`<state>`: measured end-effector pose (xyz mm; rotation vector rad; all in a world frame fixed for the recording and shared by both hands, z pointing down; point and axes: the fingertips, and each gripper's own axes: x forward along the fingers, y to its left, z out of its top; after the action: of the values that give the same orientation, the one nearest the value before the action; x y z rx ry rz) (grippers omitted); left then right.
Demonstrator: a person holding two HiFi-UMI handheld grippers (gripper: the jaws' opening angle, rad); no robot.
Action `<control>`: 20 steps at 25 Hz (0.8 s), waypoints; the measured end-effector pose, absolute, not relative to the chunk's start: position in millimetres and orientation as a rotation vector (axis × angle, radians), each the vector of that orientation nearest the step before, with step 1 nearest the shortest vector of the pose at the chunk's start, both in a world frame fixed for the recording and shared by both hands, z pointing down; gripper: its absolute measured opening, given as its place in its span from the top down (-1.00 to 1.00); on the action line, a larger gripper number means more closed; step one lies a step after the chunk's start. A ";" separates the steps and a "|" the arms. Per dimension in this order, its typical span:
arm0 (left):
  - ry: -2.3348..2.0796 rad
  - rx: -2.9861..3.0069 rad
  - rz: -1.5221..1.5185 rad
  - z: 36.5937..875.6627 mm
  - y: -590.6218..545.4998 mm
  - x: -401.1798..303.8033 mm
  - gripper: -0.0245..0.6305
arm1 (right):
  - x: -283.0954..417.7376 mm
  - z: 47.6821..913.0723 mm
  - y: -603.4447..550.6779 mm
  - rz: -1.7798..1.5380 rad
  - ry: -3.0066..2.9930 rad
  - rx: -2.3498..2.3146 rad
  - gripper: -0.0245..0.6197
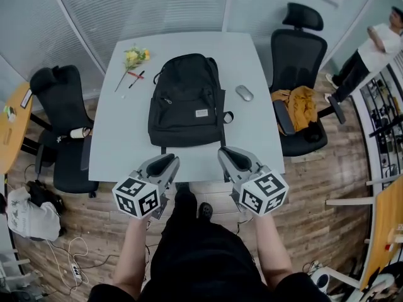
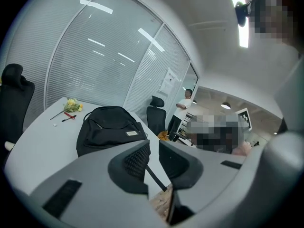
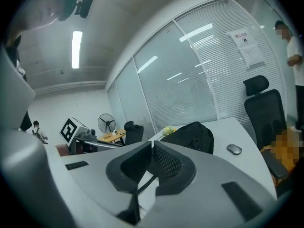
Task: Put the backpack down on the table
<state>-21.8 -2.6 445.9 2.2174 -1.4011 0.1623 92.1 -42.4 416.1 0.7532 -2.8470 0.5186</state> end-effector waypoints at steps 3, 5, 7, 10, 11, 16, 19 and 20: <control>-1.418 2.226 0.146 437.4 1.3 -17.3 0.81 | 95.6 409.8 -35.6 0.515 -2.872 0.739 0.89; -1.423 2.236 0.135 431.8 4.3 -14.5 0.82 | 97.1 407.0 -31.1 0.511 -2.885 0.726 0.89; -1.426 2.251 0.124 425.9 7.7 -11.7 0.85 | 98.0 405.1 -26.5 0.504 -2.895 0.713 0.89; -1.416 2.288 0.115 417.7 11.6 -5.6 0.93 | 98.1 402.9 -19.6 0.483 -2.912 0.686 0.90; -1.408 2.304 0.118 415.6 12.5 -2.5 0.93 | 98.1 402.0 -17.4 0.467 -2.917 0.677 0.90; -1.412 2.350 0.137 409.8 13.5 7.3 0.93 | 97.7 397.7 -9.1 0.378 -2.930 0.660 0.90; -1.415 2.350 0.139 408.9 13.4 10.3 0.93 | 99.7 399.7 -8.7 0.340 -2.907 0.659 0.90; -1.417 2.348 0.138 408.8 13.5 10.7 0.93 | 100.7 400.1 -9.1 0.344 -2.904 0.662 0.90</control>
<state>10.7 13.5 408.8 2.3485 -1.4167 0.1384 100.7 -9.1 400.1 0.6620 -2.9039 0.3439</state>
